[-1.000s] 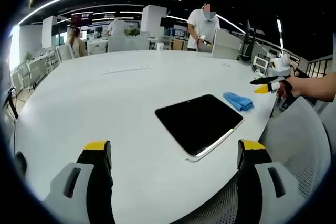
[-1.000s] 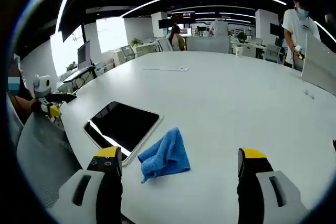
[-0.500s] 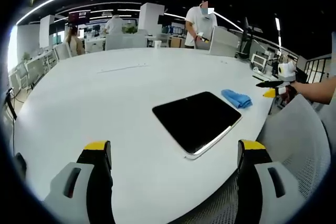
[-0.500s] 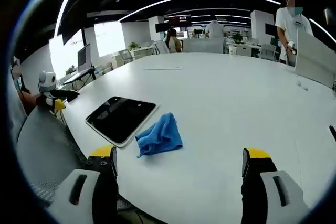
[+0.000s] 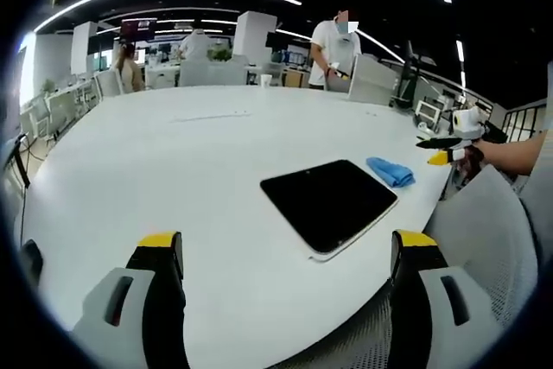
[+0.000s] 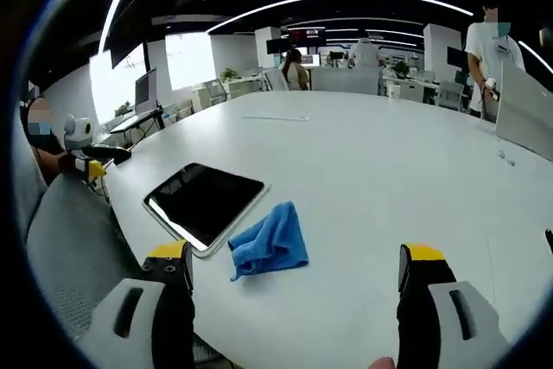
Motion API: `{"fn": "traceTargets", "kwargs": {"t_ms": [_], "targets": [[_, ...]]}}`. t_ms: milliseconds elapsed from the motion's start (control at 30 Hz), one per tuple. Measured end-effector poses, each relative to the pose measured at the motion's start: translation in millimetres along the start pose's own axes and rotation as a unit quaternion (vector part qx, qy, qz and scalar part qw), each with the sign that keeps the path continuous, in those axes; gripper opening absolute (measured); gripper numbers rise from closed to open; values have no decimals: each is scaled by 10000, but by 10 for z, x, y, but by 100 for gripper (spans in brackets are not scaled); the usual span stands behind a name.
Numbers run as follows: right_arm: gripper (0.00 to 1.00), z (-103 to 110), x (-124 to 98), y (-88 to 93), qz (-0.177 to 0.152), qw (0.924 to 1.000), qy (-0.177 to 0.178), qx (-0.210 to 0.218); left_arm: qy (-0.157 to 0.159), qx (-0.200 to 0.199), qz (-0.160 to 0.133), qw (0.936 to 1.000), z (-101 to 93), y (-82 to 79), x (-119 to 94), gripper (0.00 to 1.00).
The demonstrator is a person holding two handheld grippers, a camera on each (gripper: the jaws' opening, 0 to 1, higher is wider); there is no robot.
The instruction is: Wipe the mirror surface with the cleaning cloth until all visible marks leave the cleaned area.
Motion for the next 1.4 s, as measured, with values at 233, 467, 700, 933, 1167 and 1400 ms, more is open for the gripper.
{"fn": "traceTargets", "kwargs": {"t_ms": [233,467,700,933,1167,1400], "targets": [[98,43,20,54,86,10000,-40,8,125,92,63,9999,-50,26,58,99],[98,128,32,179,260,9996,-27,-125,76,-61,26,9999,-30,39,54,99],[98,146,8,209,348,9988,-37,-338,90,-59,54,9999,-46,47,57,99],[98,113,-5,164,191,9994,103,-265,185,170,164,9996,-81,46,77,99],[98,79,-71,264,220,9996,142,117,79,98,130,9998,-59,49,60,99],[98,93,-90,262,207,9995,235,47,139,183,173,9996,-75,50,75,99]]}}
Point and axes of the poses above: the point that each gripper's makers call its tool centre point, and the gripper's own axes: x roughly forward along the fingers, z roughly to its left, y roughly out of its underside, the point moved 8 cm from there along -x, roughly backward along the fingers, and after that the axes turned 9 degrees about x, right-handed, at the moved point
